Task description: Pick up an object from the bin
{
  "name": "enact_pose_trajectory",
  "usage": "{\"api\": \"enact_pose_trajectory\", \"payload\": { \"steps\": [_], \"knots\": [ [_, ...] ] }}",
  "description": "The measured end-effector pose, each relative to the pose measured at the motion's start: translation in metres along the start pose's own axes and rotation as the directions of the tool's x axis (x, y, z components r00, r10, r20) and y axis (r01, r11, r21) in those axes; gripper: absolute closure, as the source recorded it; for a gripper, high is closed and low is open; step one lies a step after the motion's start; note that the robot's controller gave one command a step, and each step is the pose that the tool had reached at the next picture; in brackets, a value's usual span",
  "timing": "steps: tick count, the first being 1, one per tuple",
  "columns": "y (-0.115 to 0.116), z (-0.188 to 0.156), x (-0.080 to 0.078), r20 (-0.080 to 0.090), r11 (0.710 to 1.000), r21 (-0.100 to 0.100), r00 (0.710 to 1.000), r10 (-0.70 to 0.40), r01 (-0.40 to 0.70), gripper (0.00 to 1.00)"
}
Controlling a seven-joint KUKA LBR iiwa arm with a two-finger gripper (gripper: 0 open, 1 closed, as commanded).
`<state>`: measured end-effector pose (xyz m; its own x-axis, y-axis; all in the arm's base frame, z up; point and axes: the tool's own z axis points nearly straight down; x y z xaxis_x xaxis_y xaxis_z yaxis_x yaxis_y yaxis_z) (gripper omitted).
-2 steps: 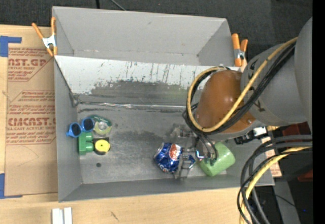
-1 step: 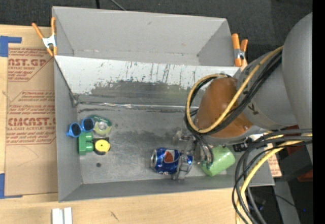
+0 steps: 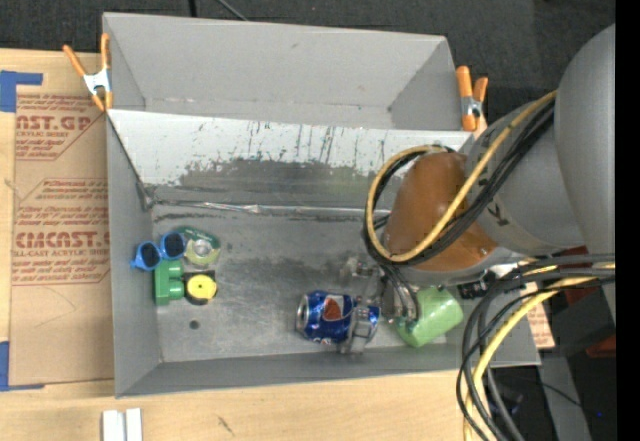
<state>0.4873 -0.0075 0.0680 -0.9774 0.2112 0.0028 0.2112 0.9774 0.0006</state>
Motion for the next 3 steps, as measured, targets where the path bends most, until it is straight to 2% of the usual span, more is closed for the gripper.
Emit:
{"api": "enact_pose_trajectory", "payload": {
  "steps": [1,2,3],
  "knots": [
    [0.0,0.0,0.0,0.0,1.0,0.0,1.0,0.0,0.0,1.0],
    [0.001,-0.042,0.0,0.006,1.0,-0.001,1.0,-0.001,0.001,1.0],
    [0.002,-0.113,-0.002,0.01,1.0,-0.002,1.0,-0.001,0.001,1.0]
  ]
}}
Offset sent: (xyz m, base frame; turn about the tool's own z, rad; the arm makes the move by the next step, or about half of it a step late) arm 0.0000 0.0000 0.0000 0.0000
